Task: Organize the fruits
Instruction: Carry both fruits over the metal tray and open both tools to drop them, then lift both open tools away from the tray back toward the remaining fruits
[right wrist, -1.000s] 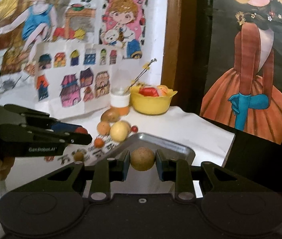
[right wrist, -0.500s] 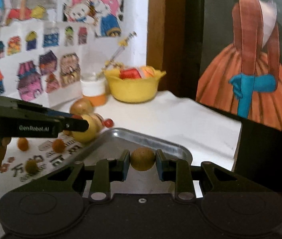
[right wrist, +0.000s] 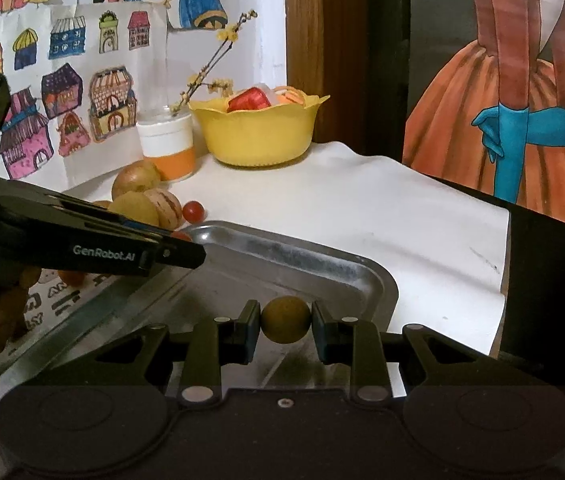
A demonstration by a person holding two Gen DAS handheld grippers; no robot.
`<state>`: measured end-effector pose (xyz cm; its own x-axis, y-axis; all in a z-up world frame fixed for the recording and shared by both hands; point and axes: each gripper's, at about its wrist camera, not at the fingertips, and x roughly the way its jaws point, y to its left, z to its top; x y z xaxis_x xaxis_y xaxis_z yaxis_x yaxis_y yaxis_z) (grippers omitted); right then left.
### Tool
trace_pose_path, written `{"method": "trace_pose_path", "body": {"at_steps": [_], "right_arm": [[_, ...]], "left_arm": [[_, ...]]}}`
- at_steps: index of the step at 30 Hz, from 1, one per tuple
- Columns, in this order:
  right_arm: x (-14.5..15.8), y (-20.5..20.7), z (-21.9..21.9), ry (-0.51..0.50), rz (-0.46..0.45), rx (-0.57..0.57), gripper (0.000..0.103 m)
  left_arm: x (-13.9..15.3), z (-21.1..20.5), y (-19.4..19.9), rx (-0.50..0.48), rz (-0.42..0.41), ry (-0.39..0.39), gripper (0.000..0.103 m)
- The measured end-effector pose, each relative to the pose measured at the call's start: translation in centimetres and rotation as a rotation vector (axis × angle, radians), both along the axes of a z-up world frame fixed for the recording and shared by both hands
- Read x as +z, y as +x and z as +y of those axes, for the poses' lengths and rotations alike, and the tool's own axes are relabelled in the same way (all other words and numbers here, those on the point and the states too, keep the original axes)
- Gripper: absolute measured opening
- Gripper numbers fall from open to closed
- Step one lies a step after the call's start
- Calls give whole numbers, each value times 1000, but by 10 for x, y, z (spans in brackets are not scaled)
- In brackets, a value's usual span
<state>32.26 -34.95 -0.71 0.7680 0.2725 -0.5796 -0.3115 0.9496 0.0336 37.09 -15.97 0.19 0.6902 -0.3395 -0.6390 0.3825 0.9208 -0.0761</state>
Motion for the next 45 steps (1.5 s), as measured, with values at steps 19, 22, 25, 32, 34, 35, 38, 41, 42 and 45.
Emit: {"method": "trace_pose_path", "body": {"at_steps": [19,22,25,32,34,35,38,41,42,45], "right_arm": [[-1,-3,-4,13,12,-22,42],[9,-11,-8,22,-13,-40,51],[22,-22,-9,24,-48,-46,63],[55,-53,-3,18,-155,-57,101],[65,-64,-1,21,-185,-58,102],[70,-69,0,23,-199,-56,102],[83,-85,4,28,-229,-50,102],[95,-105,9,28,-259,-41,102],[98,-111,11,27,-268,-37,102],[107,-132,18,16,-289,-25,102]], "left_arm": [[-1,5,4,33,61,-3,50],[8,9,-3,40,37,-24,60],[24,11,-13,46,1,-45,73],[62,22,-45,90,-100,-74,101],[72,26,-53,99,-129,-78,102],[77,28,-59,102,-142,-80,102],[88,35,-77,103,-170,-88,102],[97,43,-98,99,-191,-84,102],[99,45,-104,98,-197,-81,102],[107,54,-125,97,-211,-78,103]]}}
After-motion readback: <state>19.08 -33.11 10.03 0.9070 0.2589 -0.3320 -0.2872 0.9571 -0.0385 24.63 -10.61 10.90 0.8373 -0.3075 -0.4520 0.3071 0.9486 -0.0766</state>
